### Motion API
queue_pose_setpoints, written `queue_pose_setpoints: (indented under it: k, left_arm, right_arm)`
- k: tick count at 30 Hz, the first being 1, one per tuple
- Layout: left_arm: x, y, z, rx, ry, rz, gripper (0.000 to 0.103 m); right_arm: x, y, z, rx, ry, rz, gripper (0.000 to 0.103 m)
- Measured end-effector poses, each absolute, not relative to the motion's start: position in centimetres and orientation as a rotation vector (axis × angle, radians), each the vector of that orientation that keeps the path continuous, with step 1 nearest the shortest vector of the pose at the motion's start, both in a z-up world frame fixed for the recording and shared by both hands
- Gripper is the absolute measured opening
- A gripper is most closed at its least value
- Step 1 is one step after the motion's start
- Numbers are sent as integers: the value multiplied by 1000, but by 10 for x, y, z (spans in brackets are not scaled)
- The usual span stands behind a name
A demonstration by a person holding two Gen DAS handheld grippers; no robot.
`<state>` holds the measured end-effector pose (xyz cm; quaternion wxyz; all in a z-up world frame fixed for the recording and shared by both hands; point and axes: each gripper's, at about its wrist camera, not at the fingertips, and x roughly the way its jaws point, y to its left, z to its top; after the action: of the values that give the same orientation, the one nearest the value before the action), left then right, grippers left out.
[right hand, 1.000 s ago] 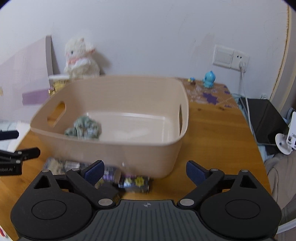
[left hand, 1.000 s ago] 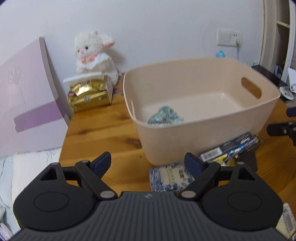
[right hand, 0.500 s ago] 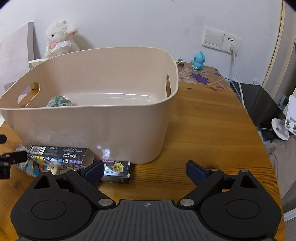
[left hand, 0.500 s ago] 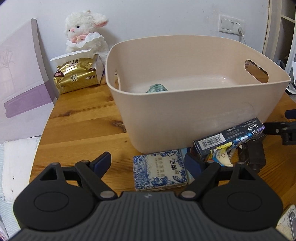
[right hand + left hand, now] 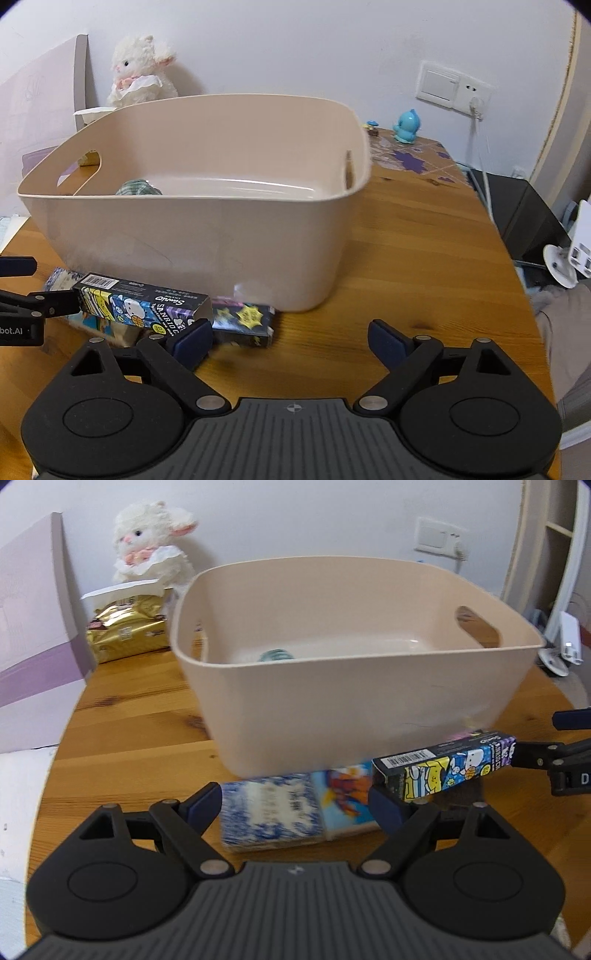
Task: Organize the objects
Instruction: 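Withdraw both tools from the basket back toward the remaining boxes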
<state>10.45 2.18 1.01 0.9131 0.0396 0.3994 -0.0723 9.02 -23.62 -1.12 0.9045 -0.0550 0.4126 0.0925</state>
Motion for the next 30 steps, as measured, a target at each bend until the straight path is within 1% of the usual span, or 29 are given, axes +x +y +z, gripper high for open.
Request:
queue_pose_setpoints:
  k: [7, 14, 21, 30]
  left_arm:
    - [96, 8, -2, 84, 845, -175, 87]
    - [95, 38, -5, 64, 849, -99, 87]
    - [101, 68, -3, 36, 853, -22, 87]
    - [103, 72, -6, 28, 857, -20, 87]
  right_arm:
    - [87, -261, -19, -125, 898, 124, 95]
    - [84, -270, -14, -64, 879, 95, 95]
    - [78, -248, -6, -41, 836, 134, 97]
    - [73, -243, -22, -77, 909, 111, 98]
